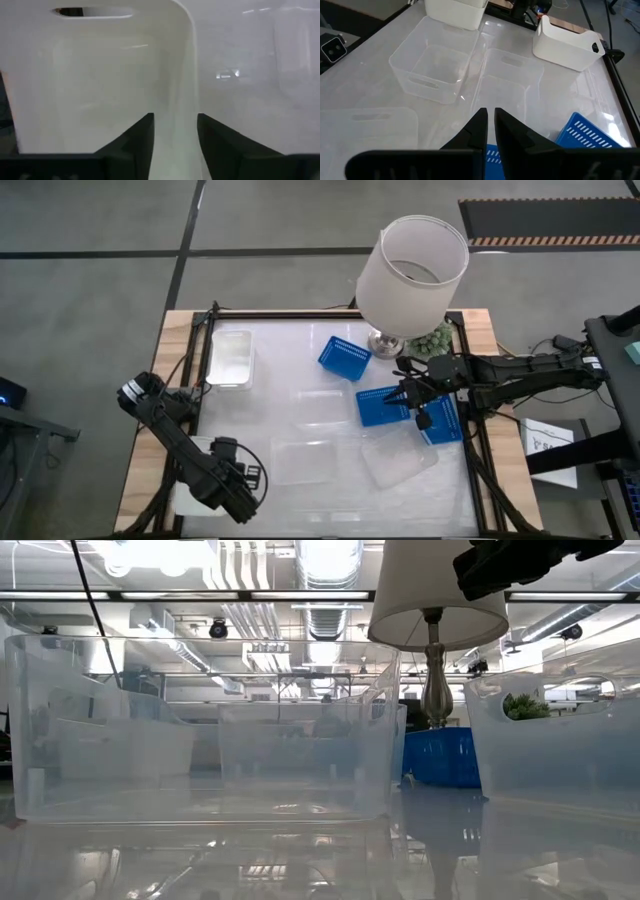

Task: Stack baskets by color
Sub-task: Stack the top right white bin on top of the bottom white bin

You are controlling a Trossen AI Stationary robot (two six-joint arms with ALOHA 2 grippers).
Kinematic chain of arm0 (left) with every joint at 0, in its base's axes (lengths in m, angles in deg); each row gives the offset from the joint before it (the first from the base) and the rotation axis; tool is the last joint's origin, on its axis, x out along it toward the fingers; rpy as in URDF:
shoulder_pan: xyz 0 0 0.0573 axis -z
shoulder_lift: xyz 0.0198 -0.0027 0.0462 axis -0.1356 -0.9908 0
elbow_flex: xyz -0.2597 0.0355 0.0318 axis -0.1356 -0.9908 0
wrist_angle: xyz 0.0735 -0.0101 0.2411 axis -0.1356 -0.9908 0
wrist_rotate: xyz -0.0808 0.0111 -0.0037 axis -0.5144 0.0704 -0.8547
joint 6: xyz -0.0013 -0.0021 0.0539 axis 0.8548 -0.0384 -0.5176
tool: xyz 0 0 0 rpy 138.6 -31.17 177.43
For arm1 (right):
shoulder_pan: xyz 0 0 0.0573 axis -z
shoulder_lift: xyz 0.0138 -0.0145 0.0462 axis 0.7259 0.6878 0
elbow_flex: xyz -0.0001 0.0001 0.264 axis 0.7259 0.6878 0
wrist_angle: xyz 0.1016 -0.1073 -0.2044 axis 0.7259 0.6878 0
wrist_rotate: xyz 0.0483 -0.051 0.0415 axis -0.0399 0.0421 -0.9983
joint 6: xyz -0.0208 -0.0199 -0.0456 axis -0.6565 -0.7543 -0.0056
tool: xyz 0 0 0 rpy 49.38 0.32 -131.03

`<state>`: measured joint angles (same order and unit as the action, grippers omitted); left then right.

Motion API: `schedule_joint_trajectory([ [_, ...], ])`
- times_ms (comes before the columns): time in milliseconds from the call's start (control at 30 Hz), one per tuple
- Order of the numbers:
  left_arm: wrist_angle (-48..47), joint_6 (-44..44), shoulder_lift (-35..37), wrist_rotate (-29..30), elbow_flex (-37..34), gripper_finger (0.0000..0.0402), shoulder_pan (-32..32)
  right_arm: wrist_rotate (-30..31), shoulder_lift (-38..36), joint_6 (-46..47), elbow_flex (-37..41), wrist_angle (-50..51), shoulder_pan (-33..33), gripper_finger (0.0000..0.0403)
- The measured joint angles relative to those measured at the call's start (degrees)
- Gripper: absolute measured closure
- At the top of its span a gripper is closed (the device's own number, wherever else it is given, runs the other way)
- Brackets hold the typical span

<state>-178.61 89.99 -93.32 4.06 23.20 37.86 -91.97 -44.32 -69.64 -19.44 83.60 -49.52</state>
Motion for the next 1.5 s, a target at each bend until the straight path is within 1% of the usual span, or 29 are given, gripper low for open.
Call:
schedule_joint_trajectory([
  [133, 0.06, -0.49, 0.57, 0.00, 0.90, 0.0244, 0.00, 0.00, 0.01, 0.00, 0.00, -0.01, 0.00, 0.0376],
  [267, 0.04, -1.12, 1.57, 0.00, 0.85, 0.0233, 0.00, 0.00, 0.01, 0.00, 0.00, 0.00, 0.00, 0.0376],
  [433, 0.21, -3.52, 1.95, -0.13, 1.42, 0.0231, 0.00, 0.00, 0.01, 0.02, 0.00, -0.02, 0.00, 0.0376],
  [667, 0.77, -5.65, 2.01, -1.86, 3.85, 0.0231, 0.02, 0.00, 0.01, 0.02, 0.04, -0.06, 0.00, 0.0376],
  [733, 2.57, -9.39, 2.03, -2.20, 4.26, 0.0231, 0.06, 0.00, 0.01, 0.02, 0.04, -0.04, 0.00, 0.0376],
  [800, 6.89, -18.49, 2.03, -3.38, 4.53, 0.0231, 0.13, 0.00, 0.01, -0.02, 0.04, -0.07, 0.00, 0.0376],
  [867, 13.54, -30.27, 2.03, -6.93, 4.84, 0.0230, 0.21, 0.00, 0.01, -0.14, 0.04, -0.07, 0.00, 0.0376],
  [900, 15.94, -33.92, 2.03, -8.57, 5.14, 0.0230, 0.23, 0.01, 0.01, -0.12, 0.04, -0.11, 0.00, 0.0376],
  [933, 16.35, -35.54, 2.03, -9.67, 5.49, 0.0230, 0.28, 0.00, 0.01, -0.06, 0.04, -0.30, 0.00, 0.0376],
  [1000, 14.96, -36.17, 2.08, -9.83, 5.81, 0.0230, 0.31, 0.00, 0.01, 0.00, 0.04, -0.57, 0.00, 0.0376],
  [1067, 16.00, -37.83, 2.08, -10.07, 6.32, 0.0230, 0.64, 0.01, 0.01, 0.04, 0.04, -0.65, 0.00, 0.0376],
  [1200, 15.38, -40.43, 2.02, -10.78, 5.61, 0.0230, 2.99, 0.01, 0.01, 0.56, 0.04, -1.34, 0.00, 0.0376],
  [1500, 16.93, -39.19, 1.13, -11.56, 1.85, 0.0231, 9.71, 0.01, 0.51, 0.93, 0.04, -1.39, 0.00, 0.0376],
])
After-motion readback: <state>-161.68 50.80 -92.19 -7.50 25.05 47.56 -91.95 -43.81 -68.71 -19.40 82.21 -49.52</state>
